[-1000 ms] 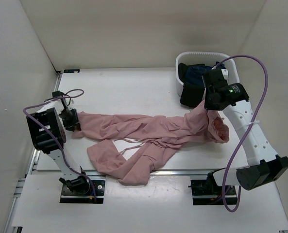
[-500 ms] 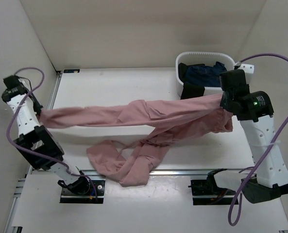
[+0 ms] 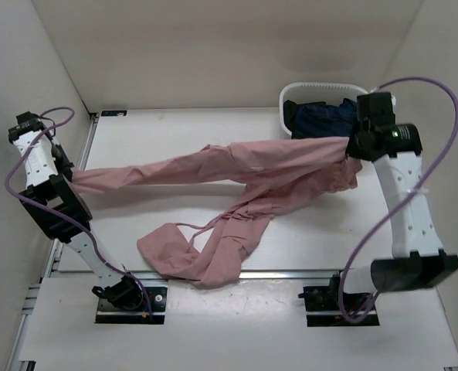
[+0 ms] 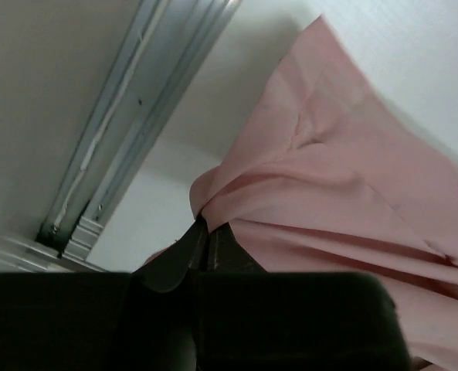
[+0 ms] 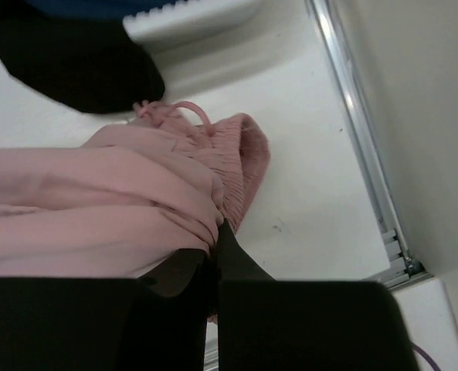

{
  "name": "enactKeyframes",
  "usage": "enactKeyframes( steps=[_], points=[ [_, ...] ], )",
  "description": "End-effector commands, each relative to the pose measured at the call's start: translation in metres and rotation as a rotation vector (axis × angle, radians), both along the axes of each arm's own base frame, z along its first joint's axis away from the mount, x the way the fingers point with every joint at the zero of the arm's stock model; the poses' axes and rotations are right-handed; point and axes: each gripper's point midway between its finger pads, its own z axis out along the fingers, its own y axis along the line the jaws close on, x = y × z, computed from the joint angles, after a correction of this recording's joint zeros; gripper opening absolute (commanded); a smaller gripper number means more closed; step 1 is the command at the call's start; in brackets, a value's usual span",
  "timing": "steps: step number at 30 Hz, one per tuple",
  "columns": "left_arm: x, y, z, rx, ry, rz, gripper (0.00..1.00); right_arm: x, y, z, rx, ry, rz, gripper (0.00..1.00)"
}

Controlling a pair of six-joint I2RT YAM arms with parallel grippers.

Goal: Fold and stack the trousers
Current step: Flatten the trousers out

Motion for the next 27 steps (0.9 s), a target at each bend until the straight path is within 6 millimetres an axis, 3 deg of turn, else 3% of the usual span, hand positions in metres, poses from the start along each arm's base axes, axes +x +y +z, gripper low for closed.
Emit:
enactKeyframes(
  steps=[1, 3, 4, 5, 6, 7, 8, 9, 10, 11, 12, 13, 14, 15, 16, 17, 18, 19, 20, 21, 22, 23, 24, 25, 27],
  points=[
    [-0.037, -0.010, 0.025, 0.060, -0.011, 0.021, 0.14, -0.045, 0.008, 0.007, 0.077, -0.071, 0.069, 0.00],
    [-0.038, -0.013, 0.023, 0.052, -0.016, 0.018, 0.14, -0.060, 0.012, 0.000, 0.096, -0.057, 0.104, 0.00],
    [-0.035, -0.017, 0.017, 0.035, -0.007, 0.005, 0.14, -0.060, 0.012, -0.004, 0.088, -0.046, 0.111, 0.00],
    [-0.025, -0.012, 0.023, 0.041, -0.034, 0.002, 0.14, -0.062, 0.011, -0.005, 0.081, -0.034, 0.117, 0.00],
    [-0.013, -0.012, 0.025, 0.047, -0.044, -0.013, 0.14, -0.053, 0.012, -0.010, 0.073, -0.005, 0.122, 0.00],
    [0.001, -0.016, 0.009, 0.026, -0.010, -0.039, 0.14, -0.045, 0.013, -0.010, 0.073, 0.004, 0.122, 0.00],
    [0.025, -0.009, 0.028, 0.060, -0.069, -0.053, 0.14, -0.033, 0.014, 0.006, 0.075, -0.032, 0.124, 0.00],
    [0.041, -0.009, 0.028, 0.066, -0.079, -0.069, 0.14, -0.012, 0.014, -0.005, 0.072, 0.016, 0.111, 0.00],
    [0.061, -0.011, 0.001, 0.061, -0.022, -0.097, 0.21, 0.006, 0.011, 0.015, 0.088, -0.040, 0.084, 0.00],
    [0.083, -0.007, 0.013, 0.108, -0.064, -0.107, 0.28, 0.017, 0.010, 0.016, 0.097, -0.029, 0.063, 0.06],
    [0.094, -0.009, 0.004, 0.126, -0.049, -0.120, 0.38, 0.034, 0.006, -0.007, 0.094, 0.064, 0.029, 0.11],
    [0.098, -0.013, -0.005, 0.133, -0.021, -0.133, 0.49, 0.042, 0.003, -0.009, 0.104, 0.080, 0.003, 0.43],
    [0.103, -0.028, -0.013, 0.129, 0.008, -0.166, 0.61, 0.053, -0.002, 0.004, 0.126, 0.043, -0.037, 0.68],
    [0.104, -0.038, -0.019, 0.098, 0.011, -0.186, 0.78, 0.056, -0.002, -0.015, 0.130, 0.128, -0.055, 0.81],
    [0.099, -0.046, -0.017, 0.061, 0.008, -0.199, 0.84, 0.055, -0.007, -0.018, 0.137, 0.147, -0.080, 0.91],
    [0.098, -0.063, 0.008, 0.011, -0.075, -0.227, 0.91, 0.052, -0.006, -0.016, 0.143, 0.152, -0.088, 0.96],
    [0.078, -0.078, -0.002, -0.056, -0.035, -0.241, 1.00, 0.042, -0.010, -0.023, 0.123, 0.187, -0.103, 0.97],
    [0.068, -0.089, 0.002, -0.090, -0.053, -0.254, 1.00, 0.029, -0.013, -0.011, 0.119, 0.143, -0.118, 0.99],
    [0.058, -0.103, 0.008, -0.114, -0.070, -0.273, 1.00, 0.020, -0.015, -0.013, 0.110, 0.140, -0.125, 0.99],
    [0.046, -0.121, 0.043, -0.100, -0.168, -0.309, 1.00, 0.004, -0.020, -0.033, 0.105, 0.193, -0.157, 0.99],
    [0.016, -0.138, 0.018, -0.139, -0.092, -0.320, 1.00, -0.003, -0.024, -0.034, 0.115, 0.171, -0.178, 0.99],
    [0.002, -0.151, 0.016, -0.141, -0.090, -0.343, 1.00, -0.019, -0.024, -0.024, 0.128, 0.118, -0.186, 0.99],
    [-0.011, -0.177, 0.013, -0.137, -0.080, -0.406, 1.00, -0.027, -0.021, -0.030, 0.171, 0.108, -0.204, 0.99],
    [-0.043, -0.193, 0.000, -0.122, -0.045, -0.442, 1.00, -0.034, -0.015, -0.059, 0.201, 0.148, -0.200, 0.99],
    [-0.074, -0.223, -0.022, -0.121, 0.017, -0.536, 1.00, -0.048, -0.006, -0.077, 0.270, 0.141, -0.208, 0.99]
  ],
)
